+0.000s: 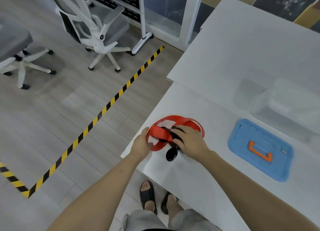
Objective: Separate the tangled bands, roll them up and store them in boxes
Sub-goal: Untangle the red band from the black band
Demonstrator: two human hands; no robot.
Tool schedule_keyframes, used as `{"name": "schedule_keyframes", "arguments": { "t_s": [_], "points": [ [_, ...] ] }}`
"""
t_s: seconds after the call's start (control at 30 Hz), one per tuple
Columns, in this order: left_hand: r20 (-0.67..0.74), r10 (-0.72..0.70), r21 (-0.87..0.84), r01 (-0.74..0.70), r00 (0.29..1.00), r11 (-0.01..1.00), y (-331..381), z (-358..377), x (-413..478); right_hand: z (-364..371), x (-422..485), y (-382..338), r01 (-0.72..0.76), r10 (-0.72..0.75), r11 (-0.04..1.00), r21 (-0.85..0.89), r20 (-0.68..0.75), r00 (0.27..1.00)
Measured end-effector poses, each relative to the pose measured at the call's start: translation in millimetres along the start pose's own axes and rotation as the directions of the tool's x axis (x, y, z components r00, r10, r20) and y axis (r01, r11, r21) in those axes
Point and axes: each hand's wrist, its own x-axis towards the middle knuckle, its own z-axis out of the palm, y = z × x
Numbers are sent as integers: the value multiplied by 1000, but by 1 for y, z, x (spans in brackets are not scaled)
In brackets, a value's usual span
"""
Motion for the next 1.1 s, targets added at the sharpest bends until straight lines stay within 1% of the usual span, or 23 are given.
{"name": "schedule_keyframes", "arguments": {
  "t_s": [0.03, 0.1, 0.17, 0.23, 0.27, 0.33, 0.4, 0.5, 0.6, 0.67, 0.83, 0.9, 0.97, 1.03, 1.1],
  "points": [
    [-10, -20, -17, 20, 1000, 1000, -1, 2, 0, 3, -6, 0, 4, -4, 1000, 4, -9, 1000],
    [-34, -68, -105, 64, 997, 992, -6, 4, 1, 5, -15, 1, 16, -16, 1000, 9, -30, 999],
    [-46, -126, -250, 111, 991, 962, -7, 5, 5, 6, -21, 2, 29, -28, 1000, 9, -50, 998],
    [-42, -181, -429, 146, 983, 891, 0, 4, 5, 7, -26, 6, 37, -36, 999, 14, -62, 997],
    [-48, -189, -496, 141, 981, 857, 5, 3, 3, 7, -27, 8, 47, -46, 999, 14, -71, 996],
    [-85, -167, -557, 92, 982, 825, 14, -2, 0, 7, -31, 11, 68, -66, 997, 23, -97, 993],
    [-140, -120, -539, 26, 983, 842, 18, -7, 2, 5, -37, 13, 86, -82, 996, 32, -115, 990],
    [-252, -33, -422, -79, 967, 903, 27, -15, 7, -1, -43, 14, 88, -84, 996, 28, -119, 989],
    [-311, -9, -326, -97, 950, 940, 35, -18, 17, -5, -50, 16, 89, -90, 996, -12, -113, 989],
    [-325, 35, -301, -138, 945, 944, 45, -20, 16, -7, -55, 16, 68, -70, 997, -25, -105, 992],
    [-287, 121, -338, -219, 950, 915, 71, -21, -5, -13, -58, 5, -8, 16, 999, 45, -174, 985],
    [-261, 139, -406, -240, 955, 882, 77, -22, -12, -17, -52, -5, -57, 72, 996, 73, -221, 973],
    [-230, 140, -477, -237, 963, 846, 84, -21, -21, -22, -42, -17, -93, 128, 984, 150, -242, 962],
    [-205, 148, -499, -233, 968, 834, 89, -19, -28, -24, -32, -30, -111, 149, 977, 183, -210, 966],
    [-192, 163, -464, -236, 968, 854, 89, -17, -30, -22, -25, -37, -125, 141, 986, 112, -155, 978]
  ]
}}
